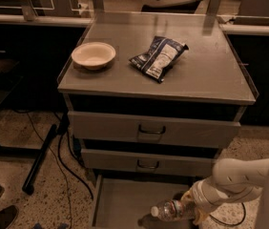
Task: Place water bottle into bottom drawer
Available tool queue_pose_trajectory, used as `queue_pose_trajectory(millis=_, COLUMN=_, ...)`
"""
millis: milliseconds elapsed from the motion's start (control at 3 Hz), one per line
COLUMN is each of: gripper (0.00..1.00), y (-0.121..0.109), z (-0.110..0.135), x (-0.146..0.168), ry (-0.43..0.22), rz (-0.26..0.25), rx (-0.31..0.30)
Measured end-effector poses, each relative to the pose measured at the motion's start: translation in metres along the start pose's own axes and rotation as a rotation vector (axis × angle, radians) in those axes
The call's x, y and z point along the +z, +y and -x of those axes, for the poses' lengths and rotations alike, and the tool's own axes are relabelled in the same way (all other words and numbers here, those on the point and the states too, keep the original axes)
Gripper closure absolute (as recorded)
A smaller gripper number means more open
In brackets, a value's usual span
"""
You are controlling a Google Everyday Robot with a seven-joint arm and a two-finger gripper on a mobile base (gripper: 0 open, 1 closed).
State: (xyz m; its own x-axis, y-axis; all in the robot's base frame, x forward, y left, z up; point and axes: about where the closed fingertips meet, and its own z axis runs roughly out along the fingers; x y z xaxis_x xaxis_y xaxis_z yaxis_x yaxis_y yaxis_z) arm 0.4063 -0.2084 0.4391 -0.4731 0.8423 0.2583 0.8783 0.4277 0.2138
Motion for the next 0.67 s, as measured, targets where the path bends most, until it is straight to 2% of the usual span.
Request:
queue_pose_trajectory(millis=333, gripper=1.00, y=0.0044, z=0.0110, x=0.0081, ry=-0.054, rz=0.018, rx=0.052)
queue_pose_trajectory(millis=667, gripper=1.00, y=0.0021, z=0.0070, x=0.0164, ry=-0.021, rz=0.006, rx=0.070)
